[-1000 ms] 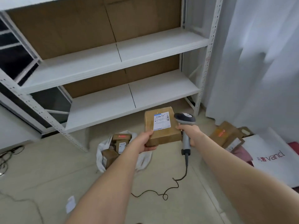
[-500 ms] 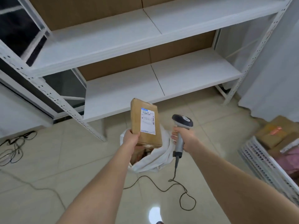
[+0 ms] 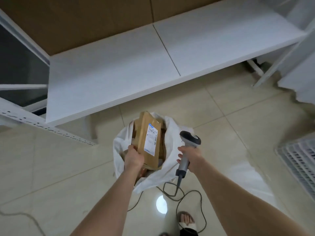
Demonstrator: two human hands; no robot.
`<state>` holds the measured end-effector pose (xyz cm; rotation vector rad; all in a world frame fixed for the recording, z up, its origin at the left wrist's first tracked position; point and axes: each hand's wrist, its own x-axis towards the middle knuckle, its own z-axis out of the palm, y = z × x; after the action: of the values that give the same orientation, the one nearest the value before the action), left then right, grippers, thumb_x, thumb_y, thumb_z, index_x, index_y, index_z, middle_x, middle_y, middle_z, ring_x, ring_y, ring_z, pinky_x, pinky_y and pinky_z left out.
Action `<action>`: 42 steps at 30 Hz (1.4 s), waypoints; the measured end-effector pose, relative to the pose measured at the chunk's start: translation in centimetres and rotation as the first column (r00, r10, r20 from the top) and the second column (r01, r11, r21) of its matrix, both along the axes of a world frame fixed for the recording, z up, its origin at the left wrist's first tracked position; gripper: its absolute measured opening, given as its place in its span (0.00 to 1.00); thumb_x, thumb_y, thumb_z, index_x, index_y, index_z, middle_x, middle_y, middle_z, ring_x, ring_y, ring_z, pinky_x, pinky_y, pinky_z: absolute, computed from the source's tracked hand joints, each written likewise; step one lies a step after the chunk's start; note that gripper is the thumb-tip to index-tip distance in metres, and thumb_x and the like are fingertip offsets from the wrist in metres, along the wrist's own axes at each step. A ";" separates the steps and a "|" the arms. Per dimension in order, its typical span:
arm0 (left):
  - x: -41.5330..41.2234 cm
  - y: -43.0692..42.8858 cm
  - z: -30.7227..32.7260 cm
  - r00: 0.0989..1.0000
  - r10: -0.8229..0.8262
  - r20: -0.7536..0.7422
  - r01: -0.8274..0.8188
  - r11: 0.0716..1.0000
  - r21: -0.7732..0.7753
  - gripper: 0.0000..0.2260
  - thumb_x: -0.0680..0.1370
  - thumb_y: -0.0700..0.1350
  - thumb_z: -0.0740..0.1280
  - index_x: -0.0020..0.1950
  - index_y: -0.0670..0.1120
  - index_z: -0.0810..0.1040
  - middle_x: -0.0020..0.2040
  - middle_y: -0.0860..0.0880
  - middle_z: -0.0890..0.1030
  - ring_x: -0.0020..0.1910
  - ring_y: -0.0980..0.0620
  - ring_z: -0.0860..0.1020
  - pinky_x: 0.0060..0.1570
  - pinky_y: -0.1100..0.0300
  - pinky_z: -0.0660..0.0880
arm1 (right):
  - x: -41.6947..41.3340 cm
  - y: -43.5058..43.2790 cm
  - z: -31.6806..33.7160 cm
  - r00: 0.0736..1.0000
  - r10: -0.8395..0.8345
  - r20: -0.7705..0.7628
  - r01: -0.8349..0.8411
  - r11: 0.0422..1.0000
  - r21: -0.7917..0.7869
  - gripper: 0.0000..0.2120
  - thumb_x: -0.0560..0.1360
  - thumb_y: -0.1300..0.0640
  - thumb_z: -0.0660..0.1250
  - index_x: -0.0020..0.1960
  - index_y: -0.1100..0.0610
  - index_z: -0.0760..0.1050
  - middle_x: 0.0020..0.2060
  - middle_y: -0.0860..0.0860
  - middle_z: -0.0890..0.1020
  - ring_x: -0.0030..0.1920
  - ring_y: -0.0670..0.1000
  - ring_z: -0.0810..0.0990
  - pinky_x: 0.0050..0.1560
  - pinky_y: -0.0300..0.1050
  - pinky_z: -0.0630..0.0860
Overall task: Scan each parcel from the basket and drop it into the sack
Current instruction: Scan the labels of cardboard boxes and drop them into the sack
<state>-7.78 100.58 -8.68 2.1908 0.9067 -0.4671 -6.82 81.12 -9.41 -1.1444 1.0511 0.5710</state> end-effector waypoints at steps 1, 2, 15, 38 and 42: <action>0.8 0.2 -1.9 1.000 -0.027 -0.012 0.028 0.999 0.024 0.17 0.80 0.44 0.60 0.69 0.43 0.66 0.60 0.42 0.77 0.56 0.38 0.77 0.55 0.43 0.77 | 0.5 0.3 -2.4 1.000 0.006 -0.023 -0.006 1.000 -0.010 0.08 0.73 0.68 0.71 0.46 0.61 0.73 0.45 0.58 0.76 0.47 0.57 0.77 0.50 0.57 0.81; 1.7 0.3 -3.9 0.998 -0.048 -0.027 0.049 0.998 0.043 0.18 0.81 0.44 0.60 0.70 0.43 0.65 0.60 0.41 0.77 0.58 0.38 0.77 0.57 0.44 0.75 | 1.0 0.6 -4.8 0.999 0.015 -0.044 -0.016 1.000 -0.022 0.09 0.72 0.67 0.72 0.48 0.62 0.73 0.44 0.59 0.76 0.46 0.57 0.77 0.47 0.56 0.81; 4.5 -2.5 -21.5 0.931 -0.351 -0.100 0.303 0.896 -0.326 0.23 0.78 0.35 0.62 0.73 0.47 0.66 0.64 0.47 0.75 0.55 0.49 0.76 0.43 0.61 0.78 | 0.4 1.5 -24.1 0.974 -0.014 -0.226 -0.071 0.929 -0.363 0.13 0.75 0.62 0.69 0.58 0.61 0.74 0.46 0.56 0.77 0.48 0.59 0.78 0.50 0.48 0.76; 0.4 -5.0 -24.5 0.847 -0.531 0.008 0.527 0.840 -0.127 0.19 0.79 0.50 0.65 0.68 0.48 0.66 0.62 0.47 0.76 0.54 0.47 0.77 0.34 0.62 0.77 | -3.3 1.2 -27.6 0.965 -0.224 -0.133 0.165 0.920 -0.357 0.17 0.75 0.59 0.67 0.63 0.56 0.72 0.53 0.55 0.79 0.56 0.62 0.79 0.61 0.59 0.76; -0.6 -4.7 -23.3 0.746 -0.663 -0.061 0.664 0.735 0.137 0.17 0.79 0.51 0.63 0.64 0.46 0.66 0.55 0.45 0.78 0.51 0.43 0.79 0.47 0.50 0.79 | -4.5 0.6 -25.5 0.912 -0.402 -0.079 0.377 0.899 -0.224 0.16 0.73 0.64 0.68 0.59 0.57 0.72 0.45 0.53 0.77 0.49 0.57 0.79 0.58 0.54 0.77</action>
<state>-8.38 95.88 -31.99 2.6269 0.1107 -0.7594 -11.27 81.70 -34.87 -1.0430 1.4314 0.2179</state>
